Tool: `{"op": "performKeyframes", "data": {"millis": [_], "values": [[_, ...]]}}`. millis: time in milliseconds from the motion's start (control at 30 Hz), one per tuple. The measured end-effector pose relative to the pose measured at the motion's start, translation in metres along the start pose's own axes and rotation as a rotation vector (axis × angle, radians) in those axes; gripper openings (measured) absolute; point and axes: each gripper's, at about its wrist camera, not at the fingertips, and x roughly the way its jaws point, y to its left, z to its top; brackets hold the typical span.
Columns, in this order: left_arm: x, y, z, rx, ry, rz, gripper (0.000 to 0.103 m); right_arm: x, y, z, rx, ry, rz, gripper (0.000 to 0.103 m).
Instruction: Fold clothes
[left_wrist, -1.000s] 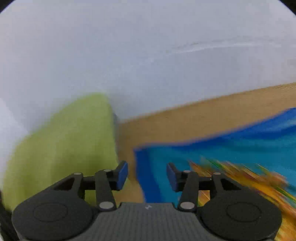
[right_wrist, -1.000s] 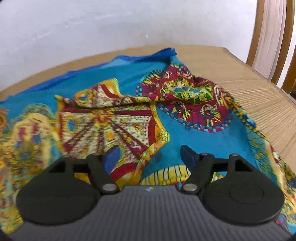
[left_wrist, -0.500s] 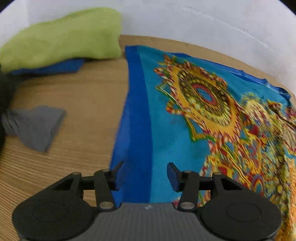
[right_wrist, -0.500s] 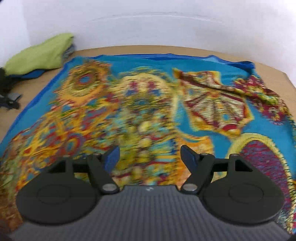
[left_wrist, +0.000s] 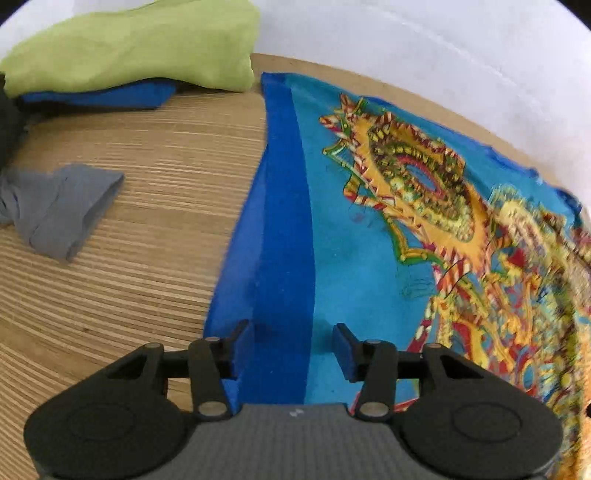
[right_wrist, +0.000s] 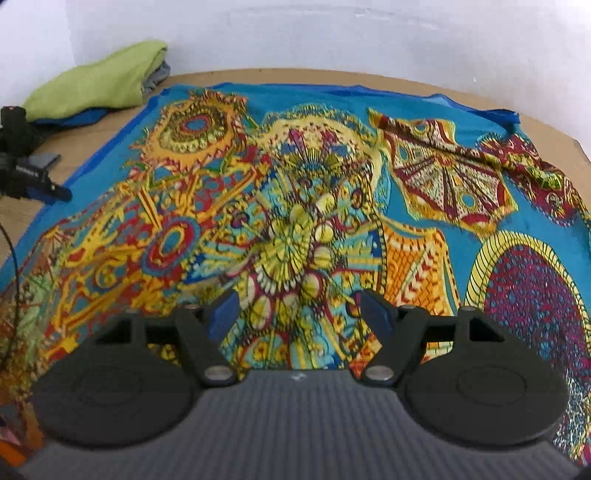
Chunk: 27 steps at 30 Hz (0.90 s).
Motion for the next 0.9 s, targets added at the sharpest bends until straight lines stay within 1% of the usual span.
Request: {"op": "performKeyframes", "data": {"millis": [100,200,267,300,367,400,433,467,533,567,667,733,833,900], "values": [[0.000,-0.001,-0.001,0.008,-0.002,0.011,0.048,0.001,-0.001,-0.003,0.009,0.005,-0.003,0.074],[0.000,0.006,0.001,-0.042,-0.010,0.019,0.050,0.001,-0.003,-0.004,0.015,0.008,-0.005,0.074],[0.001,0.010,0.002,-0.051,-0.023,0.015,0.052,0.002,-0.004,-0.005,0.019,0.011,-0.007,0.074],[0.002,0.009,0.004,-0.034,-0.021,0.012,0.053,0.003,-0.004,-0.005,0.021,0.015,-0.008,0.074],[0.006,0.001,0.008,0.028,-0.010,0.038,0.053,0.006,-0.005,-0.005,0.024,0.022,-0.009,0.074],[0.007,-0.004,0.008,0.060,-0.007,0.058,0.052,0.007,-0.005,-0.006,0.025,0.024,-0.009,0.074],[0.008,-0.008,0.008,0.083,-0.007,0.078,0.041,0.008,-0.005,-0.006,0.025,0.027,-0.009,0.074],[0.008,-0.012,0.008,0.096,-0.008,0.084,0.023,0.009,-0.005,-0.006,0.024,0.029,-0.009,0.074],[0.005,-0.012,0.007,0.057,-0.005,0.053,0.010,0.010,-0.005,-0.007,0.018,0.030,-0.009,0.074],[0.004,-0.012,0.006,0.039,-0.009,0.050,0.007,0.010,-0.004,-0.007,0.013,0.028,-0.011,0.074],[-0.001,-0.011,0.005,0.008,-0.030,0.066,0.004,0.011,-0.005,-0.007,0.003,0.027,-0.014,0.074],[-0.006,-0.010,0.007,0.002,-0.048,0.081,0.004,0.011,-0.006,-0.008,0.012,0.031,-0.014,0.074],[-0.014,-0.006,0.015,-0.002,-0.082,0.145,0.003,0.013,-0.009,-0.008,0.028,0.039,-0.017,0.074],[-0.017,0.000,0.021,-0.021,-0.086,0.146,0.003,0.015,-0.011,-0.009,0.033,0.041,-0.020,0.074]]}}
